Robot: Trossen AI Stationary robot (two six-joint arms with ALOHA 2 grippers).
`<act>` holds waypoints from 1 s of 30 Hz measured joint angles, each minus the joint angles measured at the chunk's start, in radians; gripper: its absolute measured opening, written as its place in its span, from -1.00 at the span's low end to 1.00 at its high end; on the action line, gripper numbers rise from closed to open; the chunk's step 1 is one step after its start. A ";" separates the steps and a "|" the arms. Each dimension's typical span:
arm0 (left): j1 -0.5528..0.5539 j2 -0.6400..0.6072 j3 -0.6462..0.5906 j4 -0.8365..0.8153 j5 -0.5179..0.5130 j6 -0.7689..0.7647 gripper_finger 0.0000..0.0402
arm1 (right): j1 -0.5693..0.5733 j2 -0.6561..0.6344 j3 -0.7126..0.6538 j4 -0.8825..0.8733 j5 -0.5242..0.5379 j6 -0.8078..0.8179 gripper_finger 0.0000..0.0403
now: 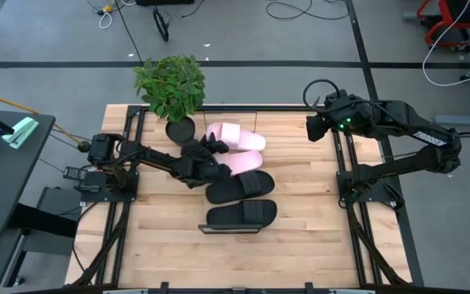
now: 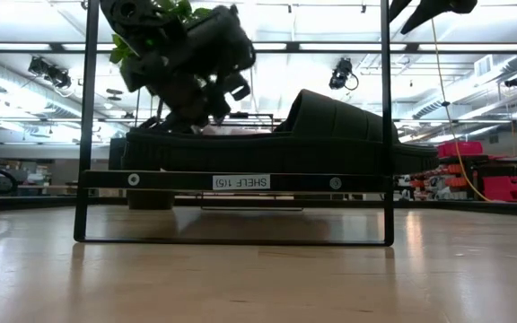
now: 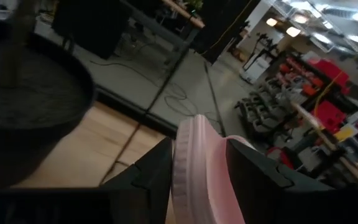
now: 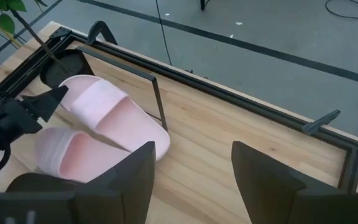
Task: Pick and place slides into the shelf
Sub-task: Put the pink slipper on the shelf, then return to Home Position
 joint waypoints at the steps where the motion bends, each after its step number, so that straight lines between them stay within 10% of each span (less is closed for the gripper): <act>1: 0.003 0.000 0.000 -0.036 0.009 -0.036 -0.23 | 0.000 0.000 0.000 0.000 0.000 0.000 0.07; 20: -0.007 -0.011 0.001 -0.271 0.071 -0.351 -0.21 | 0.000 0.000 0.000 0.000 -0.014 -0.008 0.07; 30: -0.143 -0.094 0.000 -0.279 -0.054 -0.257 -0.27 | 0.000 0.000 0.000 0.015 -0.152 -0.126 0.07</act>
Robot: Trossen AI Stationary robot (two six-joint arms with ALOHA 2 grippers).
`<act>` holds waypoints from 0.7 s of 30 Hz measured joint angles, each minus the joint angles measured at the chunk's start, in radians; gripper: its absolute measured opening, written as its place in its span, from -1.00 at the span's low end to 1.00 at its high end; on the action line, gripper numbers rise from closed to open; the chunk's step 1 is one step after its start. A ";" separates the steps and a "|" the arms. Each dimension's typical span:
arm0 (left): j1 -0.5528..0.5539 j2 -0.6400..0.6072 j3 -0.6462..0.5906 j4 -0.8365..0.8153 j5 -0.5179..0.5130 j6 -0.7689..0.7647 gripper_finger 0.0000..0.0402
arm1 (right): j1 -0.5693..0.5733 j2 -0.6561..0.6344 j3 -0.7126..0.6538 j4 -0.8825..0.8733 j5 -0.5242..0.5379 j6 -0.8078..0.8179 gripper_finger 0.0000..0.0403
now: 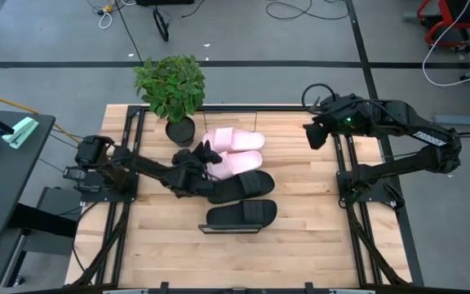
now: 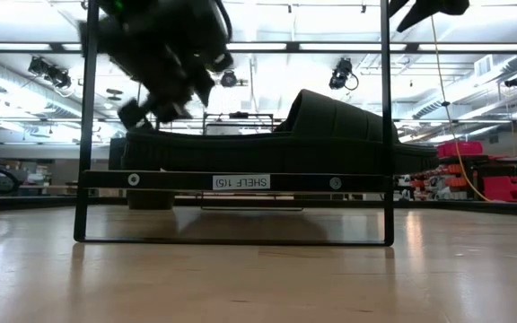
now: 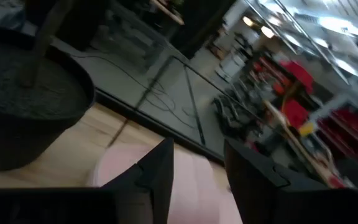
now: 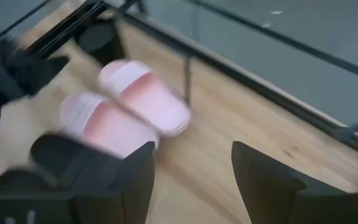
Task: Pick and place slides into the shelf
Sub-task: Return to Home Position
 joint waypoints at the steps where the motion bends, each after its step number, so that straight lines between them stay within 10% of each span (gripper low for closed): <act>1: -0.018 -0.010 0.000 -0.002 -0.001 0.023 -0.30 | 0.000 0.000 0.000 0.002 -0.028 -0.026 0.07; 9: -0.121 -0.124 0.000 -0.019 0.033 0.322 -0.56 | 0.000 0.000 0.000 0.002 -0.243 -0.206 0.04; 21: -0.089 -0.303 0.000 0.036 0.362 0.907 -0.97 | 0.001 0.040 0.000 0.041 -0.600 -0.511 -0.25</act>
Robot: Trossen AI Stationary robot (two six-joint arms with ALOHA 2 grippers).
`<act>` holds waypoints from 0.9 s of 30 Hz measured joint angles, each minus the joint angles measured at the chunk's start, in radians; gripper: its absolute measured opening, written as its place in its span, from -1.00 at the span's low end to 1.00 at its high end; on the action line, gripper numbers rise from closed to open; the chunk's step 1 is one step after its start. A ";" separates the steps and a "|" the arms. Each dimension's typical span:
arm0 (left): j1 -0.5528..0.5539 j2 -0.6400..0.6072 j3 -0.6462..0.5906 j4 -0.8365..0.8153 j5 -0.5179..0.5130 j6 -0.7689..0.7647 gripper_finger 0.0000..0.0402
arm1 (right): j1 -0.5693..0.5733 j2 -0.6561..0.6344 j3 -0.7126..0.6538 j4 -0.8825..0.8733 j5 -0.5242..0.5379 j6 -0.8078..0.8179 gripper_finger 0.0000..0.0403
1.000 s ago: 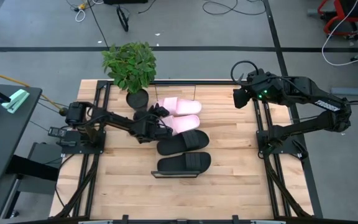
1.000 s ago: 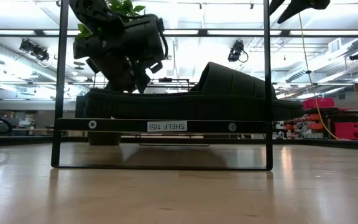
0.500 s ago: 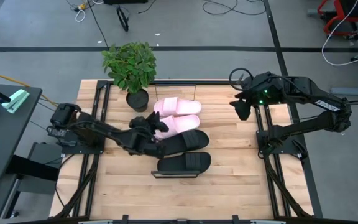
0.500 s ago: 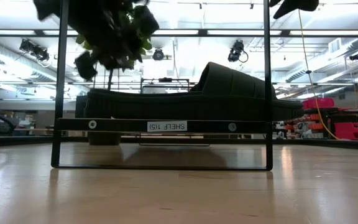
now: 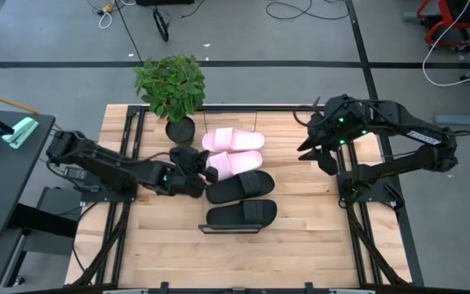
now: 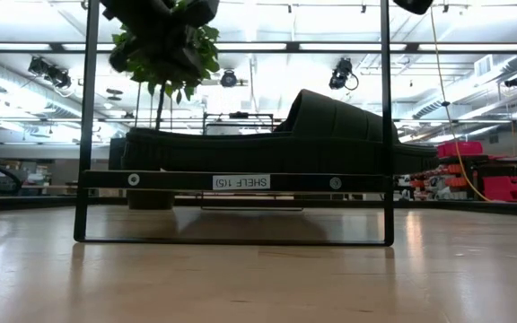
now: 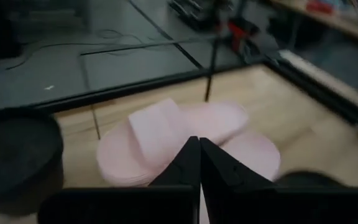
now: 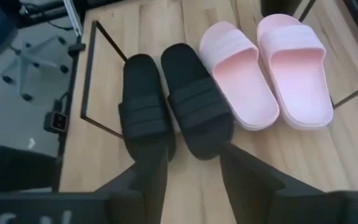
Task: Pick and place slides into the shelf
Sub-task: Return to Home Position
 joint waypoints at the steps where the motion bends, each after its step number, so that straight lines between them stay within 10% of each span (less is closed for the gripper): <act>1: 0.007 -0.009 0.000 0.016 0.030 0.059 -0.97 | 0.000 0.009 0.000 0.002 0.000 -0.014 -0.27; 11: 0.142 -0.040 0.000 0.356 0.545 0.643 -0.95 | -0.002 0.065 0.000 0.035 -0.002 -0.058 -0.51; 20: 0.265 -0.056 -0.001 0.273 0.972 0.779 -0.89 | 0.004 0.081 0.000 0.089 0.000 -0.052 -0.77; 27: 0.296 -0.119 0.001 0.172 1.098 0.858 -0.98 | 0.038 0.133 0.000 0.092 -0.003 -0.056 -0.96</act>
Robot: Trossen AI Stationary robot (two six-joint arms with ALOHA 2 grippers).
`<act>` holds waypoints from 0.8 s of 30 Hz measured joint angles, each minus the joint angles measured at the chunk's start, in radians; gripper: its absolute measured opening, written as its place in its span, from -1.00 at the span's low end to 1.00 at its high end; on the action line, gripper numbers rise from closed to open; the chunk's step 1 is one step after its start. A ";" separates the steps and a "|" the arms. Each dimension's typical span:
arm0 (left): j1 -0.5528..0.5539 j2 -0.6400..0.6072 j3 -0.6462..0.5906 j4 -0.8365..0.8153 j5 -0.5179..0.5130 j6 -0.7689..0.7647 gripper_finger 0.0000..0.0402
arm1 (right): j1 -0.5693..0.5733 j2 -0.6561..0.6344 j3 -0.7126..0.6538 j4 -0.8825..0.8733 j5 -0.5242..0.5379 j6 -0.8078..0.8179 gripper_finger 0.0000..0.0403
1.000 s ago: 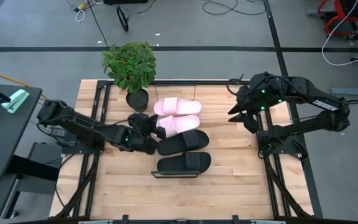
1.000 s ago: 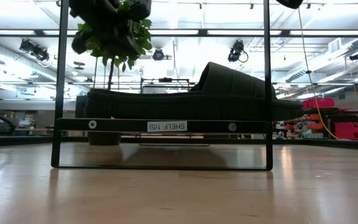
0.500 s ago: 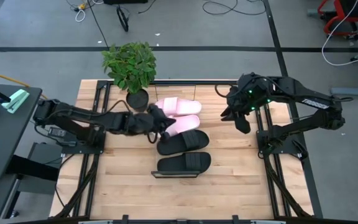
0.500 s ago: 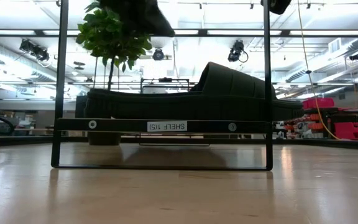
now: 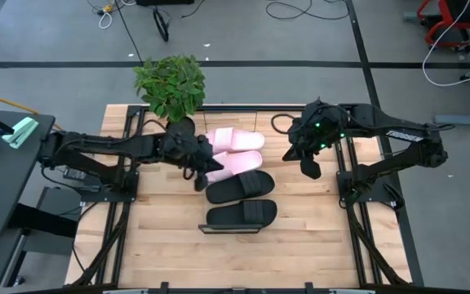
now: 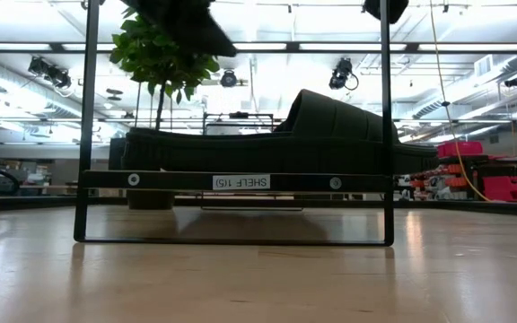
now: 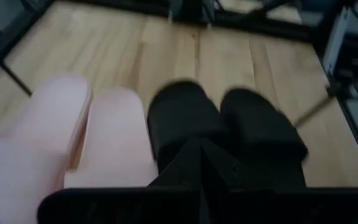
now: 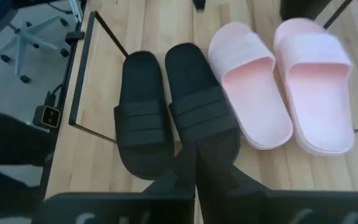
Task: Pick and place slides into the shelf
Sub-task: Return to Home Position
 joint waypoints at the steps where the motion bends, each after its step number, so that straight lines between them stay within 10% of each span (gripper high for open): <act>1: 0.000 -0.017 -0.001 -0.031 0.005 0.008 -0.97 | 0.007 0.012 0.000 0.000 0.001 0.000 -0.96; 24: -0.015 -0.513 -0.460 0.081 0.032 -0.068 -0.98 | 0.029 0.244 0.000 0.164 0.000 0.041 -0.99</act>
